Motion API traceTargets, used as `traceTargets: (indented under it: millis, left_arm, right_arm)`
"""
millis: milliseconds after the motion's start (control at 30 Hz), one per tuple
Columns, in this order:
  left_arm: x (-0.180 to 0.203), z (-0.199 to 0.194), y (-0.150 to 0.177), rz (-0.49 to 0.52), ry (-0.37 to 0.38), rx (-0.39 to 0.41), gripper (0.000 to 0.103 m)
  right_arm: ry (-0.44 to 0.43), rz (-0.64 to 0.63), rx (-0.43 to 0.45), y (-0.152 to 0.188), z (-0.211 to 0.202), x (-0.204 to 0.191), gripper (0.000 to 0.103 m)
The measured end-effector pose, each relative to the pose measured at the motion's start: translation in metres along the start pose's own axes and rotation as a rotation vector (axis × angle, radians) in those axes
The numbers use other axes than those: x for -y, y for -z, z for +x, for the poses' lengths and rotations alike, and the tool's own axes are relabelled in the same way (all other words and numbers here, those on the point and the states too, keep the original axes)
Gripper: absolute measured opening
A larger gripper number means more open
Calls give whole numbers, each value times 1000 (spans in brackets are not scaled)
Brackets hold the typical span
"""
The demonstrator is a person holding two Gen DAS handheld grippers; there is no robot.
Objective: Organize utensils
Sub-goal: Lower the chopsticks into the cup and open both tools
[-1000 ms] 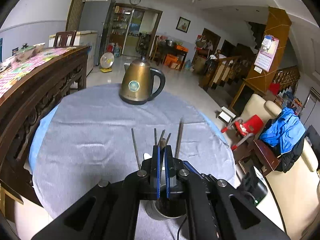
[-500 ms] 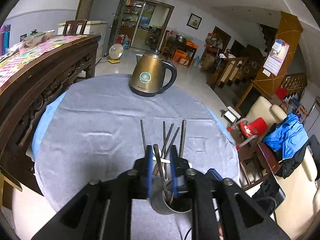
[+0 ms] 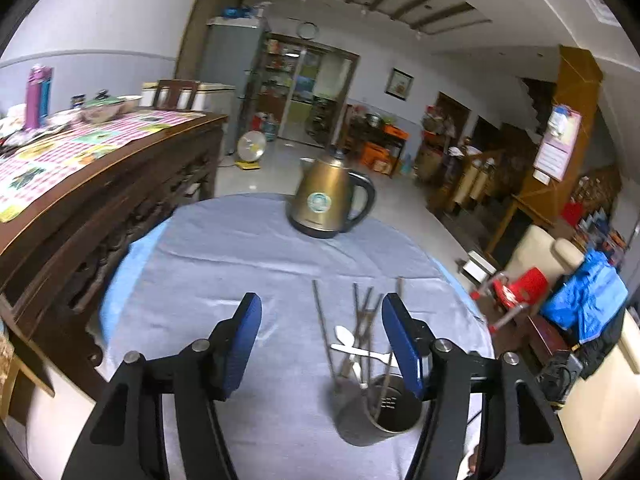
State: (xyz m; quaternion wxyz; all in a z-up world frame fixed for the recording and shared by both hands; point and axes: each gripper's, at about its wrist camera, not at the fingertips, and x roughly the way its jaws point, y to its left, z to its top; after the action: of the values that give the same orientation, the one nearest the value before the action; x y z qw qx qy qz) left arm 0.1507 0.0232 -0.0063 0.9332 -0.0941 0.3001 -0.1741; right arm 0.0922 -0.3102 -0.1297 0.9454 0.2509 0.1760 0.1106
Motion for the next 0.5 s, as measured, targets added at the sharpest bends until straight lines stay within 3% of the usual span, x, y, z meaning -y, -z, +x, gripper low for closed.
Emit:
traceTargets:
  millis: [367, 500]
  left_arm:
    - [-42, 38, 19, -99, -80, -115, 64]
    - [-50, 56, 30, -114, -100, -167, 64]
  right_arm:
    - [50, 92, -46, -1, -1, 25, 45]
    - [59, 124, -105, 3, 9, 33, 45]
